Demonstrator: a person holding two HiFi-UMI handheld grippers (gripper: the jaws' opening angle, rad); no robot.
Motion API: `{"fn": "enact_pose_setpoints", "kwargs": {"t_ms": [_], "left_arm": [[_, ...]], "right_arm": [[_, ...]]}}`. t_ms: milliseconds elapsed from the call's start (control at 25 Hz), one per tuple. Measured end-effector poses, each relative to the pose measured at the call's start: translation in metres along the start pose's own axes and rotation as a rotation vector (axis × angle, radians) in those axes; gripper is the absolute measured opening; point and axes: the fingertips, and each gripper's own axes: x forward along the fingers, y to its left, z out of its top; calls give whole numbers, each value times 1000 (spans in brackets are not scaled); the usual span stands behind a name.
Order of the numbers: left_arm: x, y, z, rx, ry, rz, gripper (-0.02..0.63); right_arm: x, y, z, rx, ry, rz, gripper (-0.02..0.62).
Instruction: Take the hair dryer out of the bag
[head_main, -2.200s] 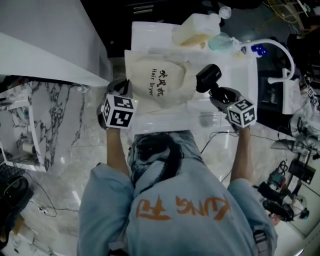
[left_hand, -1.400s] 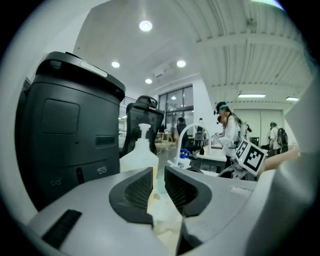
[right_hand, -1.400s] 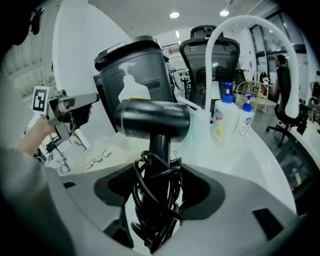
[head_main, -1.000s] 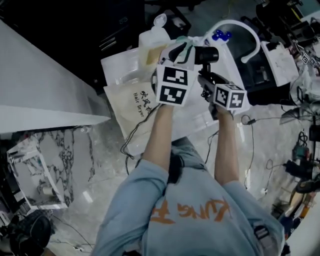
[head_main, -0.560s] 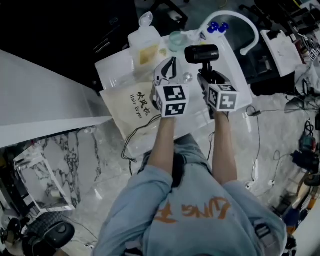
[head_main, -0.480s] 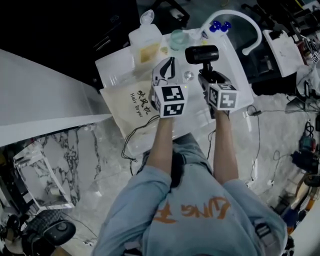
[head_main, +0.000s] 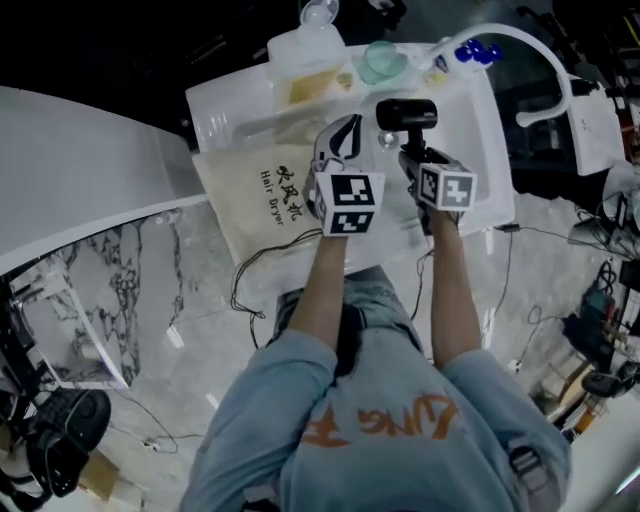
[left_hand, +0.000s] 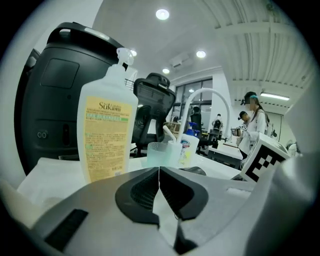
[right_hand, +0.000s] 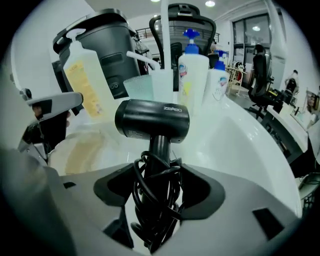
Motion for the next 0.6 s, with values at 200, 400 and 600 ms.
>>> {"fn": "enact_pose_setpoints", "kwargs": {"t_ms": [200, 400, 600], "left_arm": [[6, 6, -30, -20, 56, 9, 8], [15, 9, -44, -33, 92, 26, 8], [27, 15, -63, -41, 151, 59, 8]], "right_arm": [[37, 5, -39, 11, 129, 36, 276], [63, 4, -46, 25, 195, 52, 276], [86, -1, -59, 28, 264, 50, 278]]}}
